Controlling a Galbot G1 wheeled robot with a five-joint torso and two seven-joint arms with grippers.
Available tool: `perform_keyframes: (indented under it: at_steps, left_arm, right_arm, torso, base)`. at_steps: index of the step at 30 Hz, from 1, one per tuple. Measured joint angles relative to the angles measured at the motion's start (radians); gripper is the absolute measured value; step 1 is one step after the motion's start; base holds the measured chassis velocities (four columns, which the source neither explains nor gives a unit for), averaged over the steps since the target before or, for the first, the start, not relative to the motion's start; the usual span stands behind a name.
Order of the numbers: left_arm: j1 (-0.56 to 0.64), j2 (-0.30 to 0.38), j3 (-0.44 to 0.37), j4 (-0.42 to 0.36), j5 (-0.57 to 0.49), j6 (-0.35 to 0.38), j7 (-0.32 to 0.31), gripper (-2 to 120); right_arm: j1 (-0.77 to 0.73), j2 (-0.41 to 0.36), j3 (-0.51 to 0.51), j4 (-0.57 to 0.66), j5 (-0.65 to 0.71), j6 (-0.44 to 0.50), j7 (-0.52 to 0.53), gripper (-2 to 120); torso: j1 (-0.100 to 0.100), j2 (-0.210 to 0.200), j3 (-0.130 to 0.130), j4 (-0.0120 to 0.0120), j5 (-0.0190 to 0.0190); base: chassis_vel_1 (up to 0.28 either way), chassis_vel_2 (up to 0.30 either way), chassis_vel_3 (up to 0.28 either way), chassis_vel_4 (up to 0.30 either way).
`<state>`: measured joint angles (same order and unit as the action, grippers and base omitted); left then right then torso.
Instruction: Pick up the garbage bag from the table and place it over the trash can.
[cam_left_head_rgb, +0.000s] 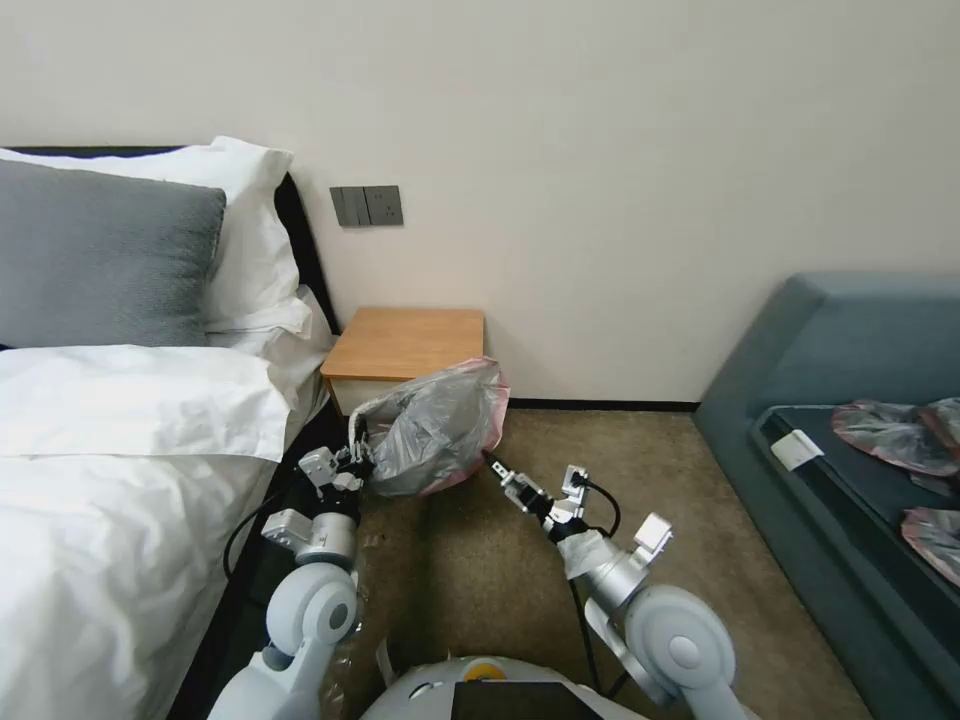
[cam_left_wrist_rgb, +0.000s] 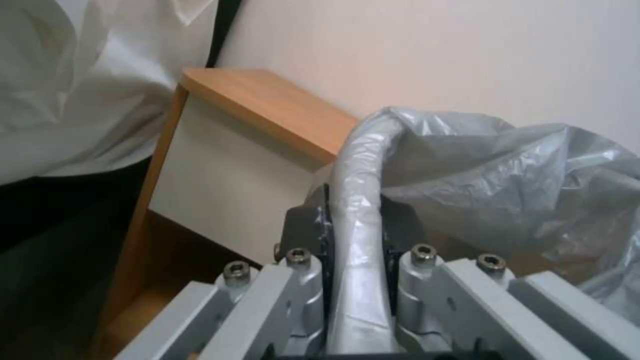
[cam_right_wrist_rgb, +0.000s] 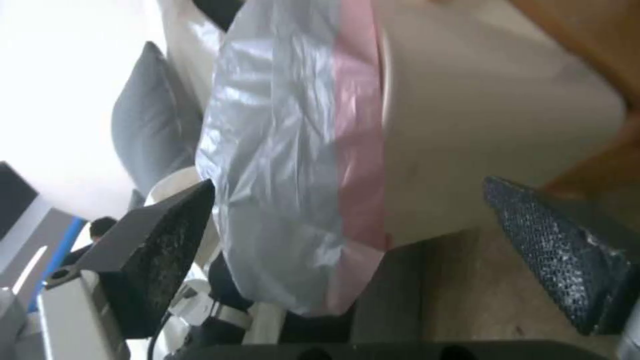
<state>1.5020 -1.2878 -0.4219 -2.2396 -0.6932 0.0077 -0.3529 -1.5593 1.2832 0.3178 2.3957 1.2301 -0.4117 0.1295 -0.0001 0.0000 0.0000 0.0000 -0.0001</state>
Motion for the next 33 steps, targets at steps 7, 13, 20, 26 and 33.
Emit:
perform_keyframes:
  at_steps: [7,13,20,26,33]
  left_arm:
    - [0.008,0.000,-0.004,-0.024,-0.040,0.029,-0.012,8]
    - [0.010,0.000,-0.010,-0.044,-0.095,0.070,-0.030,8]
    - [0.010,0.001,-0.023,-0.060,-0.158,0.113,-0.046,8]
    - [0.004,0.001,-0.027,-0.064,-0.205,0.132,-0.059,8]
    - [-0.002,0.000,-0.026,-0.056,-0.217,0.142,-0.065,8]
  right_arm:
    - [0.029,0.007,-0.007,-0.038,0.010,-0.002,-0.029,100]
    - [0.028,0.013,-0.005,-0.069,-0.044,-0.009,-0.096,100]
    - [0.022,0.015,-0.007,-0.076,-0.103,-0.009,-0.164,98]
    - [0.022,0.011,-0.008,-0.072,-0.106,-0.008,-0.169,82]
    - [0.022,0.009,-0.004,-0.063,-0.085,-0.007,-0.169,61]
  torso:
    - [0.000,0.000,0.000,0.0000,0.0001]
    - [0.000,0.000,0.000,0.0000,0.0001]
    - [0.000,0.000,0.000,0.0000,0.0001]
    - [0.000,0.000,0.000,0.0000,0.0001]
    - [0.000,0.000,0.000,0.0000,0.0001]
  base:
    - [0.000,0.000,0.000,0.000]
    - [0.000,0.000,0.000,0.000]
    - [0.000,0.000,0.000,0.000]
    - [0.000,0.000,0.000,0.000]
    - [0.000,0.000,0.000,0.000]
